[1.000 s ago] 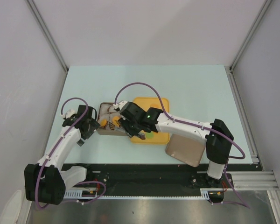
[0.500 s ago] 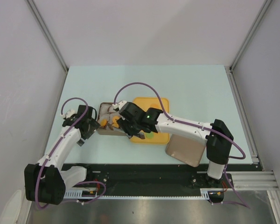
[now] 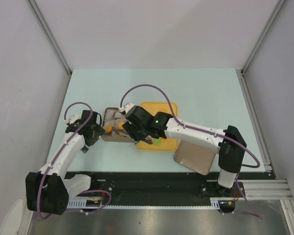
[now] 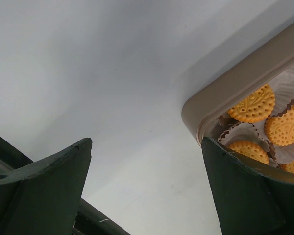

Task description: Pack the cookies

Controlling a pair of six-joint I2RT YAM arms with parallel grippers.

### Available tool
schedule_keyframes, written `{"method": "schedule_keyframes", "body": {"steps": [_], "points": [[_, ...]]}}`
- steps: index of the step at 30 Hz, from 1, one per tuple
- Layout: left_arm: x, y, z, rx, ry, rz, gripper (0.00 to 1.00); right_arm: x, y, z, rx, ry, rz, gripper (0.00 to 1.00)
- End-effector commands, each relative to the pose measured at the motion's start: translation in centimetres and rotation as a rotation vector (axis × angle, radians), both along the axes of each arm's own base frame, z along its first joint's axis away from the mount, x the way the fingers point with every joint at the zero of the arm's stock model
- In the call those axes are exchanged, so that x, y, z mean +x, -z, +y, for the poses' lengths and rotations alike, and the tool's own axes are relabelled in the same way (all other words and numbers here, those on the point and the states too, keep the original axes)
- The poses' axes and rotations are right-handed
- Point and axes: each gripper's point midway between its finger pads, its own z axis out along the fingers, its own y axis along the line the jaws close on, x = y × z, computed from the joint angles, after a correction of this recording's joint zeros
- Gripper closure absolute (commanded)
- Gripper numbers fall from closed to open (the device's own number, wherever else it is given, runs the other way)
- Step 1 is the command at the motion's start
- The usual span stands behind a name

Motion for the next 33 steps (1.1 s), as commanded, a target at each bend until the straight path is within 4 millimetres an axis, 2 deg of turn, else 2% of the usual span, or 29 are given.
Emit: {"method": "schedule_keyframes", "body": {"steps": [1, 5, 9, 10, 11, 13, 14, 16, 17, 19, 20, 22, 23, 24, 26, 28, 29, 30, 31, 32, 33], "points": [[0.9, -1.0, -0.1, -0.005, 0.012, -0.046, 0.02, 1.5, -5.6, -0.3, 0.102, 0.044, -0.098, 0.43], [0.9, -0.9, -0.2, -0.007, 0.014, -0.044, 0.02, 3.2, -7.4, -1.7, 0.137, 0.139, -0.161, 0.48], [0.9, -0.9, -0.2, -0.008, 0.018, -0.041, 0.02, 5.3, -8.5, -4.4, 0.170, 0.264, -0.190, 0.57], [0.9, -0.9, -0.3, -0.009, 0.020, -0.039, 0.02, 5.7, -8.6, -5.4, 0.176, 0.292, -0.191, 0.60], [1.0, -0.9, -0.3, -0.012, 0.021, -0.040, 0.02, 6.5, -8.7, -6.4, 0.182, 0.335, -0.190, 0.68], [1.0, -0.9, -0.4, -0.015, 0.026, -0.038, 0.03, 7.2, -8.5, -8.1, 0.179, 0.381, -0.189, 0.72], [1.0, -1.0, -0.4, -0.018, 0.027, -0.039, 0.03, 8.4, -8.6, -9.6, 0.176, 0.432, -0.195, 0.76], [1.1, -0.9, -0.6, -0.024, 0.034, -0.037, 0.03, 9.4, -8.5, -11.3, 0.172, 0.491, -0.199, 0.80], [1.0, -0.9, -0.7, -0.030, 0.038, -0.036, 0.03, 10.7, -8.0, -13.3, 0.159, 0.553, -0.191, 0.83], [1.1, -0.8, -1.0, -0.040, 0.048, -0.036, 0.03, 11.8, -8.0, -15.0, 0.168, 0.604, -0.187, 0.90], [1.2, -0.8, -1.1, -0.042, 0.052, -0.038, 0.03, 13.0, -7.7, -16.7, 0.172, 0.656, -0.186, 0.93], [1.2, -0.9, -1.3, -0.049, 0.062, -0.042, 0.03, 14.3, -7.6, -18.2, 0.194, 0.710, -0.178, 1.00], [1.2, -0.9, -1.4, -0.050, 0.069, -0.039, 0.03, 15.1, -7.3, -18.8, 0.199, 0.733, -0.174, 1.00], [1.3, -1.0, -1.6, -0.056, 0.076, -0.047, 0.03, 16.3, -7.2, -20.6, 0.211, 0.794, -0.170, 1.00], [1.2, -1.0, -1.9, -0.061, 0.096, -0.047, 0.03, 18.0, -6.8, -21.9, 0.232, 0.838, -0.165, 1.00], [1.4, -1.1, -2.5, -0.075, 0.121, -0.055, 0.03, 20.1, -6.5, -24.7, 0.253, 0.920, -0.164, 1.00], [1.4, -1.2, -2.7, -0.081, 0.131, -0.059, 0.03, 21.0, -5.8, -25.5, 0.248, 0.946, -0.155, 1.00], [1.4, -1.3, -2.8, -0.084, 0.142, -0.066, 0.03, 22.0, -5.0, -27.5, 0.239, 0.993, -0.142, 1.00], [1.4, -1.3, -3.2, -0.097, 0.155, -0.067, 0.03, 22.6, -4.5, -28.4, 0.229, 1.018, -0.132, 1.00], [1.5, -1.4, -3.3, -0.099, 0.165, -0.074, 0.03, 23.2, -2.4, -29.1, 0.188, 1.039, -0.095, 1.00], [1.5, -1.4, -3.6, -0.104, 0.177, -0.078, 0.03, 24.1, -2.3, -30.6, 0.176, 1.076, -0.097, 1.00]]}}
